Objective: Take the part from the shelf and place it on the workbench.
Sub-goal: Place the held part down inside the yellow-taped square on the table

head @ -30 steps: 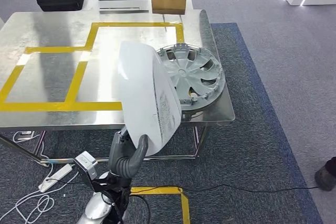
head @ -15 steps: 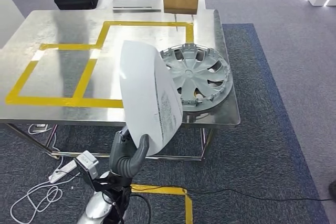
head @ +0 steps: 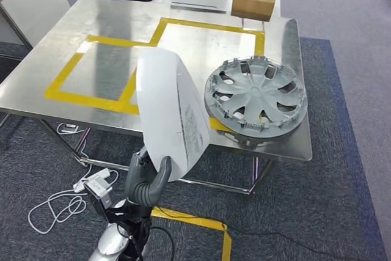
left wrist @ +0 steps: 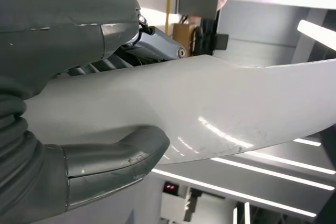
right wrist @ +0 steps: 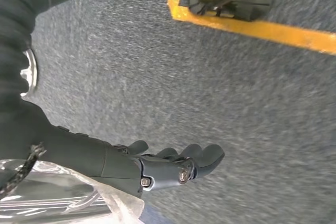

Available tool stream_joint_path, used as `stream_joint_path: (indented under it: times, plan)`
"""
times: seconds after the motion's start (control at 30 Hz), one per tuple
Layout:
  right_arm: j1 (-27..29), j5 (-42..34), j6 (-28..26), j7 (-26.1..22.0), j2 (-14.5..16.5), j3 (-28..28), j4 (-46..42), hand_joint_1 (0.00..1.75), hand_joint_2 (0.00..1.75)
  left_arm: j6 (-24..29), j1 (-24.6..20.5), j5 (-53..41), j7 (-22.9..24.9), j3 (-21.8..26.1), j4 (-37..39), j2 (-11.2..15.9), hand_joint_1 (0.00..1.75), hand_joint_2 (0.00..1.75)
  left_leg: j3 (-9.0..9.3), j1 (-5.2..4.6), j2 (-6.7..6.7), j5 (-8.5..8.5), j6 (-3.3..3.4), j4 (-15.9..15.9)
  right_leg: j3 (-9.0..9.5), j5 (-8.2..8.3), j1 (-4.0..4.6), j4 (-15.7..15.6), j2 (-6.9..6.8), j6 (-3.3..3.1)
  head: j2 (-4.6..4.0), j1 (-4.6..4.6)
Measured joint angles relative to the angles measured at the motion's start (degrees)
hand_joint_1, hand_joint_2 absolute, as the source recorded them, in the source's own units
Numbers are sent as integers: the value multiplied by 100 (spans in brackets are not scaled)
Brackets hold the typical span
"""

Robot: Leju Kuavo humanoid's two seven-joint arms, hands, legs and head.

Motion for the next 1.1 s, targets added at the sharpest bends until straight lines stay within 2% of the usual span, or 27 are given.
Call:
stream_joint_path:
  times: [0.07, 0.1, 0.13, 0.17, 0.2, 0.23, 0.27, 0.3, 0.33, 0.37, 0.43, 0.5, 0.57, 0.6, 0.63, 0.67, 0.7, 0.77, 0.8, 0.83, 0.87, 1.0, 1.03, 1.1]
  plan:
    - [12, 3, 1, 1, 0, 1, 1, 0, 175, -1, -4, -1, -1, -3, -2, -3, 175, 175, -2, 26, -125, 12, 29, -6, -360, -360, -10, 725, 289, 25, 0, 30]
    - [25, 5, 1, 3, 0, 1, 1, 0, 175, -2, -2, -1, -1, -4, -2, -2, 175, 175, -5, 28, -195, 15, 35, -5, -565, -493, -10, 1116, 343, 32, 0, 37]
    - [37, 7, 1, 5, 0, 0, 1, 0, 175, -2, 0, 0, 0, -3, -2, -1, 175, 175, -4, 28, -272, 15, 36, -3, -714, -526, -9, 1368, 368, 35, 0, 37]
    - [45, 7, 0, 8, -1, -1, 0, 0, 175, -2, 2, 1, 1, -3, -2, 1, 175, 175, 1, 29, -352, 15, 36, -1, -765, -438, -10, 1400, 380, 34, 0, 39]
    - [48, 10, 0, 9, -2, -1, -1, 0, 175, -2, 3, 3, 1, -3, -2, 2, 175, 175, 12, 31, -433, 13, 33, 1, -697, -235, -14, 1182, 402, 29, 0, 39]
    - [46, 16, 0, 10, -4, -2, -1, 0, 175, -2, 3, 4, 1, -3, -2, 2, 175, 175, 24, 36, -510, 8, 24, 5, -543, 22, -25, 792, 462, 24, 0, 40]
    - [44, 23, 1, 11, -7, -2, -2, 0, 175, -3, 2, 6, 1, -3, -2, 2, 175, 175, 27, 32, -579, 0, 7, 15, -371, 213, -41, 393, 592, 19, 0, 39]
    - [45, 33, 1, 13, -8, -1, -2, 0, 175, -4, 1, 8, 2, -4, -2, 1, 175, 175, 15, 30, -642, -6, -16, 35, -214, 329, -60, 59, 714, 10, 0, 37]
    - [44, 41, 2, 19, -9, -1, -2, 0, 175, -6, -1, 10, 3, -5, -2, 2, 175, 175, -8, 32, -696, -3, -47, 48, -122, 365, -67, -129, 807, -2, 0, 37]
    - [42, 45, 2, 27, -10, -1, -2, 0, 175, -8, -1, 12, 4, -4, -2, 3, 175, 175, -37, 37, -750, 7, -82, 56, -83, 341, -65, -188, 849, -19, 0, 37]
    - [35, 48, 2, 40, -10, -2, -4, 0, 175, -9, 0, 15, 6, 1, -2, 7, 175, 175, -73, 54, -825, 18, -145, 66, -58, 350, -65, -215, 744, -66, 0, 41]
    - [35, 50, -1, 44, -9, -2, -5, 0, 175, -9, -4, 15, 5, 3, -5, 8, 175, 175, -164, 39, -635, -125, -203, 277, -26, 353, -81, -237, 619, -127, 0, 11]
    - [42, 18, -4, 89, -9, -5, -6, 0, 175, -9, -10, 20, 6, 1, -8, 7, 175, 175, -463, 38, -329, -472, -257, 930, -5, 333, -72, -243, 490, -182, 0, -23]
    - [46, -2, -16, 150, -10, -14, -7, 0, 175, -10, -10, 29, 9, 0, -8, 8, 175, 175, -648, 49, -253, -637, -276, 1325, -1, 323, -64, -242, 429, -198, 0, -28]
    - [48, -3, -49, 248, -10, -22, -7, 0, 175, -11, -7, 40, 14, 1, -8, 8, 175, 175, -782, 59, -215, -720, -286, 1611, 4, 316, -57, -241, 375, -206, 0, -27]
    - [47, 32, -111, 379, -11, -29, -8, 0, 175, -12, -5, 51, 19, 2, -8, 9, 175, 175, -824, 66, -200, -691, -286, 1705, 10, 310, -52, -240, 335, -208, 0, -28]
    - [43, 105, -199, 545, -11, -32, -10, 0, 175, -14, -4, 58, 29, 1, -8, 9, 175, 175, -745, 69, -195, -545, -274, 1553, 22, 304, -49, -239, 310, -205, 0, -28]
    - [31, 276, -373, 929, -10, -13, -11, 0, 175, -15, -10, 71, 58, -1, -8, 7, 175, 175, -366, 56, -186, -141, -210, 805, 54, 287, -41, -241, 289, -188, 0, -27]
    - [25, 348, -448, 1148, -9, 8, -12, 0, 175, -13, -17, 85, 81, -3, -8, 4, 175, 175, -187, 42, -179, -13, -171, 449, 61, 277, -32, -237, 287, -173, 0, -28]
    - [20, 401, -516, 1356, -7, 29, -12, 0, 175, -6, -26, 104, 105, -5, -7, -1, 175, 175, -76, 28, -173, 28, -138, 218, 58, 269, -24, -233, 283, -155, 0, -28]
    - [18, 438, -588, 1556, -5, 49, -13, 0, 175, 3, -33, 131, 132, -8, -7, -5, 175, 175, -36, 17, -172, 3, -117, 125, 49, 267, -18, -235, 276, -134, 0, -25]
    - [10, 460, -754, 1894, -4, 68, -14, 0, 175, 25, -48, 183, 192, -13, -7, -27, 175, 175, -15, 40, -186, 2, -63, 17, 28, 236, -13, -240, 270, -39, 0, -22]
    - [7, 456, -778, 1915, -4, 69, -15, 0, 175, 27, -60, 192, 203, -18, -8, -33, 175, 175, -2, 56, -185, 16, -42, -14, -35, 152, -12, -123, 296, -17, 0, -11]
    - [5, 451, -821, 1942, -4, 72, -17, 0, 175, 21, -83, 235, 230, -32, -7, -41, 175, 175, 10, 69, -182, 24, -12, -39, -345, -158, -17, 477, 356, 23, 0, 18]
